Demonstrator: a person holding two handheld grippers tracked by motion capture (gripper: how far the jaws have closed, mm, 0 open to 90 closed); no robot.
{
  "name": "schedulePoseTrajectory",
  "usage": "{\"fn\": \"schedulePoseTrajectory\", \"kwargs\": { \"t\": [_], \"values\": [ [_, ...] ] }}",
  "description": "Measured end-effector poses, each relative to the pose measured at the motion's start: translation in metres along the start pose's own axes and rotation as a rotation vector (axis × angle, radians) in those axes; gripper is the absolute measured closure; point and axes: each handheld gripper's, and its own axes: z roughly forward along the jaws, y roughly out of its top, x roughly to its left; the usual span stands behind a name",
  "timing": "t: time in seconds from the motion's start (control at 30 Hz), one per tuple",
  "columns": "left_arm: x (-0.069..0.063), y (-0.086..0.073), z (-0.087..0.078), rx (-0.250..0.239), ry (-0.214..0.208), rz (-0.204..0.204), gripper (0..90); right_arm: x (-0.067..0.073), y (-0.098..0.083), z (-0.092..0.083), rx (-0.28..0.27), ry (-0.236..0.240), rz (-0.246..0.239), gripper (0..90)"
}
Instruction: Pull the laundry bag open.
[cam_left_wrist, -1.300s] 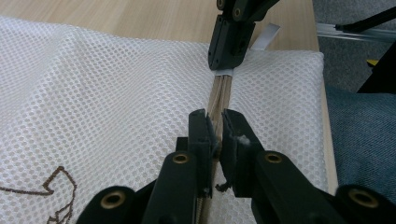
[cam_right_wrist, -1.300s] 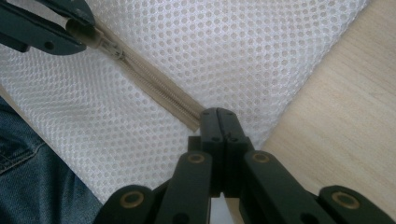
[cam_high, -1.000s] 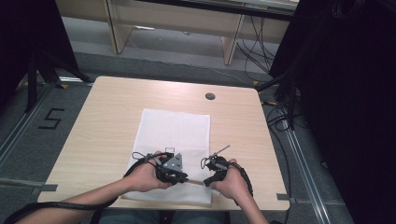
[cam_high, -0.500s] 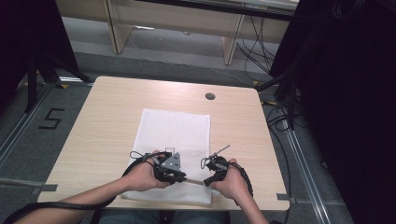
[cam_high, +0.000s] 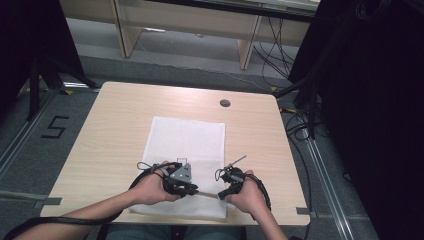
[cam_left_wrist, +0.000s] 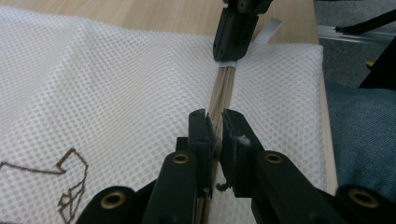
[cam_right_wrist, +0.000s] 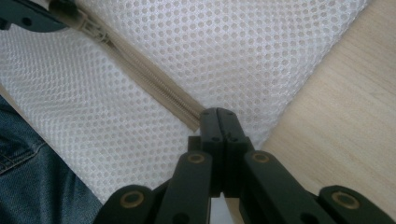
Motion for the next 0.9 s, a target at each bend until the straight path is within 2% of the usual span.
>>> {"fn": "schedulePoseTrajectory", "kwargs": {
  "t": [0.03, 0.1, 0.13, 0.17, 0.2, 0.27, 0.33, 0.4, 0.53, 0.57, 0.6, 0.67, 0.7, 0.73, 0.9],
  "values": [
    [-0.0001, -0.0003, -0.0002, -0.004, -0.005, -0.012, 82.1, 0.0014, 0.0000, -0.0005, 0.008, 0.002, 0.019, 90.0],
    [-0.0006, -0.0003, 0.0000, -0.001, -0.002, -0.007, 82.1, 0.0002, 0.0001, 0.0000, 0.000, -0.001, 0.000, 90.0],
    [0.0004, 0.0000, -0.0003, 0.003, -0.002, 0.016, 82.1, 0.0002, 0.0000, 0.0000, 0.000, -0.001, 0.001, 90.0],
    [-0.0006, -0.0003, -0.0004, 0.003, -0.006, -0.002, 82.1, 0.0002, -0.0001, 0.0000, -0.001, -0.001, 0.000, 90.0],
    [-0.0007, -0.0004, -0.0007, 0.003, 0.000, 0.003, 82.1, 0.0002, -0.0002, 0.0000, -0.001, -0.001, 0.000, 90.0],
    [-0.0001, -0.0005, -0.0022, -0.001, -0.007, -0.010, 82.1, 0.0001, -0.0002, 0.0000, -0.001, 0.000, 0.001, 90.0],
    [0.0013, -0.0010, -0.0035, -0.002, -0.006, -0.001, 82.1, 0.0013, -0.0002, -0.0005, 0.007, 0.004, 0.020, 90.0],
    [0.0014, -0.0014, -0.0041, 0.002, -0.005, 0.000, 82.2, -0.0002, 0.0000, 0.0000, -0.001, 0.001, 0.000, 90.0],
    [0.0017, -0.0030, -0.0052, -0.007, -0.005, -0.013, 82.1, 0.0016, -0.0002, -0.0005, 0.008, 0.003, 0.024, 90.0],
    [0.0019, -0.0030, -0.0058, 0.003, -0.003, 0.000, 82.1, 0.0005, -0.0002, -0.0006, 0.005, -0.001, 0.010, 90.0],
    [0.0019, -0.0033, -0.0061, -0.002, -0.005, -0.007, 82.1, 0.0000, -0.0001, 0.0000, -0.001, 0.000, 0.001, 90.0],
    [0.0024, -0.0037, -0.0072, -0.004, -0.004, -0.004, 82.1, 0.0001, -0.0001, 0.0000, 0.000, 0.000, 0.001, 90.0],
    [0.0027, -0.0040, -0.0076, -0.010, -0.009, -0.018, 82.1, 0.0001, -0.0001, 0.0000, -0.001, 0.000, 0.001, 90.0],
    [0.0027, -0.0041, -0.0078, -0.006, -0.005, -0.016, 82.1, 0.0008, -0.0001, -0.0003, 0.004, 0.000, 0.012, 90.0],
    [0.0032, -0.0047, -0.0099, -0.002, 0.001, -0.006, 82.1, -0.0003, -0.0001, 0.0000, -0.001, 0.003, 0.001, 90.0]
  ]
}}
